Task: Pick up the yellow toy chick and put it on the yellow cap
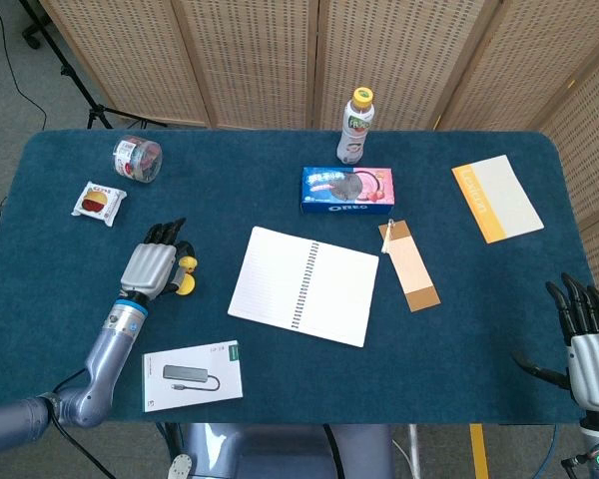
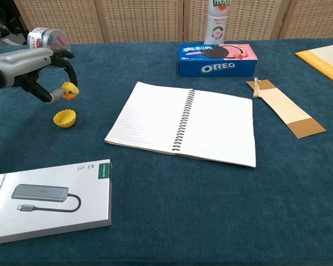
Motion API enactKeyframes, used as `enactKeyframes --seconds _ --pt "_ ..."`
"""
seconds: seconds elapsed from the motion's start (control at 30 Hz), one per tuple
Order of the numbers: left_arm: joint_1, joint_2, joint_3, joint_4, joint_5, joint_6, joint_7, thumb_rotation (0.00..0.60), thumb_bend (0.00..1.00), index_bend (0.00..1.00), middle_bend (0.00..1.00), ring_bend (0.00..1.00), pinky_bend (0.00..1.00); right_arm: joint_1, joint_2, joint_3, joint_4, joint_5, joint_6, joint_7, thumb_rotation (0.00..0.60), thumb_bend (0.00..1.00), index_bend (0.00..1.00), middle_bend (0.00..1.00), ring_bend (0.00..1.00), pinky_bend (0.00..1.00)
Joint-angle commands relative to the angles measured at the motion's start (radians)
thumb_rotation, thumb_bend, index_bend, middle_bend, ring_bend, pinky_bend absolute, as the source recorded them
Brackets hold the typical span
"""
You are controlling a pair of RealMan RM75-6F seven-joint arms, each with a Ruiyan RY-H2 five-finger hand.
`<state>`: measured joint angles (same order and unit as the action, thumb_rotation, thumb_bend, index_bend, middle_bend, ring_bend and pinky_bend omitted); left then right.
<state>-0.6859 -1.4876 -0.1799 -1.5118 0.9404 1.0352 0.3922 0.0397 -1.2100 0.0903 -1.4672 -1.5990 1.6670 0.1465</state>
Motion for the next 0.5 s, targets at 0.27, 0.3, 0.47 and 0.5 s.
enactKeyframes --seconds 0.27,0.3,0.47,0.5 --pt "0.019 -0.007 0.03 0.021 0.01 0.003 0.01 0.6 0.53 0.44 0.0 0.0 0.0 0.001 -0.002 -0.002 -0.003 -0.003 -0.003 -0.011 0.6 0.0 0.0 0.0 0.0 0.0" --pt "0.02 -0.009 0.034 0.023 0.014 0.002 0.009 0.6 0.52 0.44 0.0 0.0 0.0 0.001 -0.002 -0.002 -0.004 -0.002 -0.004 -0.013 0.6 0.0 0.0 0.0 0.0 0.0" --pt "0.024 -0.02 0.041 0.029 0.025 -0.001 0.004 0.6 0.53 0.44 0.0 0.0 0.0 0.001 -0.003 0.0 -0.003 -0.001 -0.004 -0.013 0.6 0.0 0.0 0.0 0.0 0.0" --pt "0.024 -0.023 0.042 0.029 0.028 -0.001 0.005 0.6 0.53 0.44 0.0 0.0 0.0 0.001 -0.003 0.0 -0.003 -0.001 -0.004 -0.012 0.6 0.0 0.0 0.0 0.0 0.0"
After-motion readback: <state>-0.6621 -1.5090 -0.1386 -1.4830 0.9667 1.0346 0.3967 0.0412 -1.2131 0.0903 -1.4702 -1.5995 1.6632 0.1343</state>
